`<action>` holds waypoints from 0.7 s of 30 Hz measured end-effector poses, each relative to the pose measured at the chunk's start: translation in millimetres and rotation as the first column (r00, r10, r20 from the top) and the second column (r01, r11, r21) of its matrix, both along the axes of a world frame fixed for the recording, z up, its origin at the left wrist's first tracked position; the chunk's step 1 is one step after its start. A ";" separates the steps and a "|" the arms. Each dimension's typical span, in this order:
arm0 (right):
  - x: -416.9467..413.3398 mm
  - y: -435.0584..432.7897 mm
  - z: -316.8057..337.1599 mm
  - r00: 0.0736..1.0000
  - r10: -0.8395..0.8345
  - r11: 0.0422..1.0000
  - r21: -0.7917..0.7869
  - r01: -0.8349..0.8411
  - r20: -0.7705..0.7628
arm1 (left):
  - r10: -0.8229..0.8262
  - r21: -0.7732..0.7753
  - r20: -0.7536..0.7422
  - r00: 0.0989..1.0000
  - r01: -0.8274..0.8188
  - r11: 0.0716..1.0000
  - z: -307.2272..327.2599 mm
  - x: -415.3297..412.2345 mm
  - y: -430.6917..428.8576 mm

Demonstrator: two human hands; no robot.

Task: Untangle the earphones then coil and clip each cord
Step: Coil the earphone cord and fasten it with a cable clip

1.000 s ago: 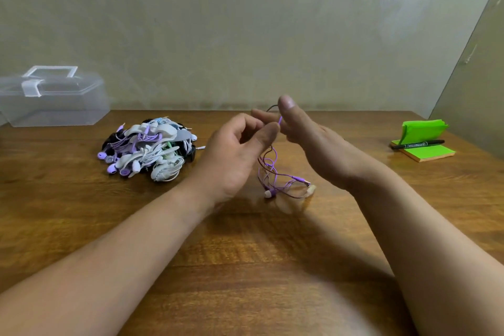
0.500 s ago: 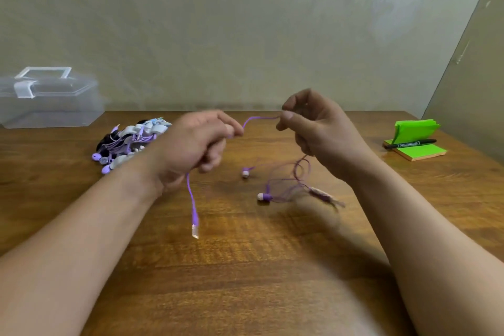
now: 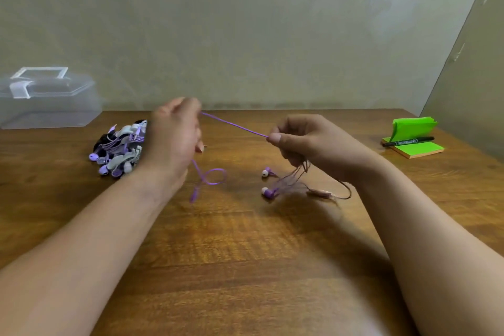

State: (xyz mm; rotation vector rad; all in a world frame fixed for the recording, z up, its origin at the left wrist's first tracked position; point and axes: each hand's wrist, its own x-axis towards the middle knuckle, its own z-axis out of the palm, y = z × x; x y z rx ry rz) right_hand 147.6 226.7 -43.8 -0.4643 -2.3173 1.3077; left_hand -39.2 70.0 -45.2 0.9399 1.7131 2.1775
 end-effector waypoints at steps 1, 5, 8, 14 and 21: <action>1.3 2.1 -0.7 0.999 -0.034 0.998 0.044 0.033 0.032 | 0.096 -0.055 -0.029 0.995 -0.097 0.994 -1.4 -5.5 0.1; -2.3 -0.9 -1.7 0.995 -0.065 0.985 0.162 0.053 0.070 | 0.035 -0.409 -0.544 0.838 -0.302 0.861 -20.9 -0.3 -2.1; -11.0 -11.4 -3.0 0.998 -0.015 0.980 0.199 0.004 0.057 | -0.236 -0.436 -0.579 0.781 -0.052 0.898 -18.1 18.9 0.1; -11.2 -8.9 -3.6 0.995 0.064 0.993 0.104 -0.055 -0.076 | -0.399 -0.477 -0.254 0.881 0.245 0.844 -18.3 32.4 7.4; 1.4 13.1 -7.9 0.938 0.024 0.982 0.169 -0.087 0.345 | -0.293 0.363 0.468 0.834 0.121 0.924 13.6 -10.7 -10.2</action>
